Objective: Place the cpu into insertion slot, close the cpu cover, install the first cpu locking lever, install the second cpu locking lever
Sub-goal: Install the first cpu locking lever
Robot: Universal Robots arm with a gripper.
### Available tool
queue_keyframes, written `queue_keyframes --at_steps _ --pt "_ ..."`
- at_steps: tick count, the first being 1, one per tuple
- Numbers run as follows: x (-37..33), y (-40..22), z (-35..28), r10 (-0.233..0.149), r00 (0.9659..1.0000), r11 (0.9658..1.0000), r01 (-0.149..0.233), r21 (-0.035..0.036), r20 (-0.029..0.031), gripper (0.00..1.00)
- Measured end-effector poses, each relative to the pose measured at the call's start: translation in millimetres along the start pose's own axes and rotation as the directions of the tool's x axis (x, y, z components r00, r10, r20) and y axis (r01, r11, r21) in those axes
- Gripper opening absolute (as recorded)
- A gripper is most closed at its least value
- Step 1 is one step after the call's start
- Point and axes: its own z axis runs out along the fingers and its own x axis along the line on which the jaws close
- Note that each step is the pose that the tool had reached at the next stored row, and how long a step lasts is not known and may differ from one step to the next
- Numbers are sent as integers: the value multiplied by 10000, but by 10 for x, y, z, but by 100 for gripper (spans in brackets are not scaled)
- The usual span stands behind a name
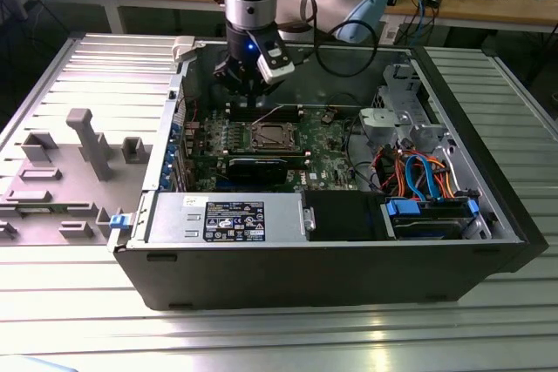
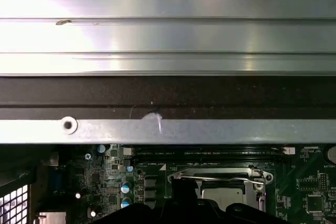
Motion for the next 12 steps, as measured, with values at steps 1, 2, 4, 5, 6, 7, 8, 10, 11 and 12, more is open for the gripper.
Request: queue_keyframes --at_steps 1,2,4,5,6,7,8,10,11,12 --pt "-3 6 14 0 10000 10000 0 0 0 11" --pt "-6 11 27 0 10000 10000 0 1 0 11" --pt "-14 29 57 0 10000 10000 0 7 -1 11" --pt "-27 41 78 -4 10000 10000 4 16 0 11" --pt "-44 51 102 -7 10000 10000 7 32 0 11" --pt "-51 54 114 -7 10000 10000 7 39 1 11" --pt "-58 56 127 -8 10000 10000 8 49 0 11" --pt "-72 60 157 -11 10000 10000 11 64 0 11" --pt "-77 61 169 -11 10000 10000 11 65 -1 11" --pt "-81 63 179 -12 10000 10000 12 66 0 11"
